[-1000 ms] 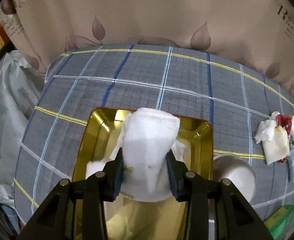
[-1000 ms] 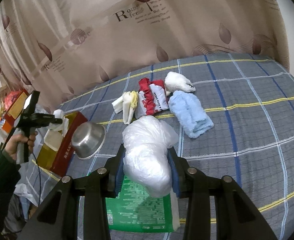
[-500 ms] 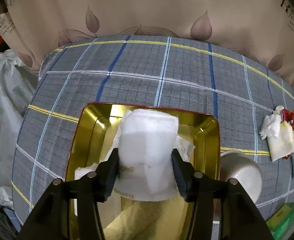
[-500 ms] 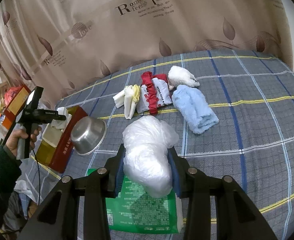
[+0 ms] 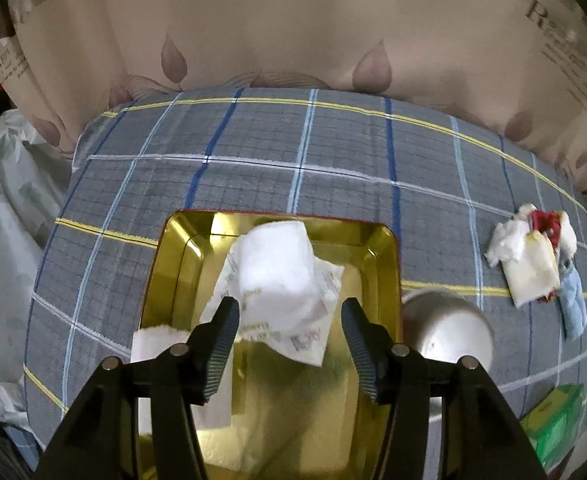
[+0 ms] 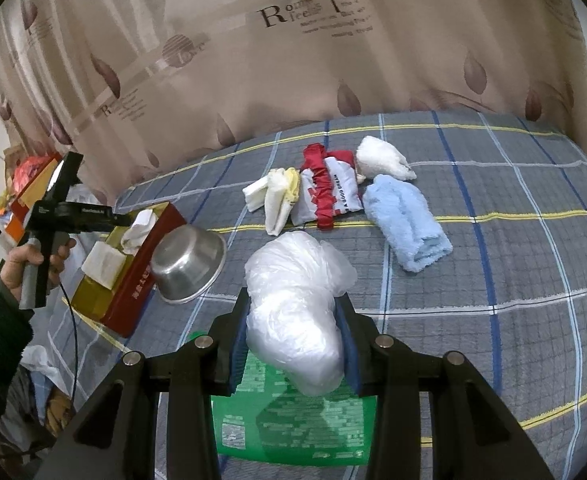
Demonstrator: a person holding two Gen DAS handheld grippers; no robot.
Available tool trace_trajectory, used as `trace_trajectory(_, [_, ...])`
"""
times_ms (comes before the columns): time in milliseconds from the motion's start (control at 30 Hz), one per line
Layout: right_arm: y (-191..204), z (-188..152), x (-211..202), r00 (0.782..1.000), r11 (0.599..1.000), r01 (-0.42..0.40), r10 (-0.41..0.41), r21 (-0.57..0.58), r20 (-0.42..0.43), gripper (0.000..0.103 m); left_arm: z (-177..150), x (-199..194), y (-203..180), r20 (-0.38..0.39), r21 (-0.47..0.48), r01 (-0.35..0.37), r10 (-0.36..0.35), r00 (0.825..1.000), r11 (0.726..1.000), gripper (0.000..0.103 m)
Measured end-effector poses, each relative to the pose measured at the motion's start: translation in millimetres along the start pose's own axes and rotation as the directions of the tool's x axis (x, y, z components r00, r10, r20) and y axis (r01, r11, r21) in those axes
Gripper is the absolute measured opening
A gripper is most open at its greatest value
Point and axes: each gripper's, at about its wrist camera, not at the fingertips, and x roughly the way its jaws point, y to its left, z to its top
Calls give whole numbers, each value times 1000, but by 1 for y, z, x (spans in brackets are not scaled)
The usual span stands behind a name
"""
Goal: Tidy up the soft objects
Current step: 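Carry the plastic-wrapped bundle over the gold tray with the right gripper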
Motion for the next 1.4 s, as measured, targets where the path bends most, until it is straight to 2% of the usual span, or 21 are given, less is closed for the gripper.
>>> trace_trajectory(100, [9, -1, 2, 1000, 1000, 3, -3, -26, -9, 37, -11, -13, -1, 21, 10, 10, -11, 1000, 1000, 54])
trace_trajectory(367, [44, -3, 9, 1000, 995, 11, -13, -98, -22, 37, -51, -51, 5, 106, -12, -32, 33, 994, 999, 54])
trace_trajectory(467, [60, -3, 14, 999, 992, 0, -5, -125, -40, 37, -65, -65, 15, 144, -42, -81, 87, 986, 996, 54])
trace_trajectory(600, [89, -2, 22, 997, 983, -39, 26, -179, -74, 37, -84, -76, 28, 178, -63, -177, 186, 966, 982, 54])
trace_trajectory(700, [115, -3, 31, 992, 972, -87, 64, -220, -110, 37, -98, -77, 45, 167, -100, -169, 184, 969, 981, 54])
trace_trajectory(900, [173, -8, 58, 968, 936, -203, 147, -289, -203, 37, -124, -76, 81, 142, -208, -162, 193, 971, 965, 54])
trace_trajectory(1033, [212, -8, 76, 953, 907, -255, 177, -336, -245, 37, -137, -77, 100, 138, -250, -198, 237, 962, 948, 54])
trace_trajectory(1233, [254, -6, 102, 946, 873, -276, 172, -403, -275, 37, -150, -73, 122, 122, -299, -178, 223, 967, 937, 54])
trace_trajectory(1400, [280, 0, 129, 949, 866, -258, 145, -428, -280, 37, -152, -76, 133, 124, -313, -245, 296, 947, 917, 55])
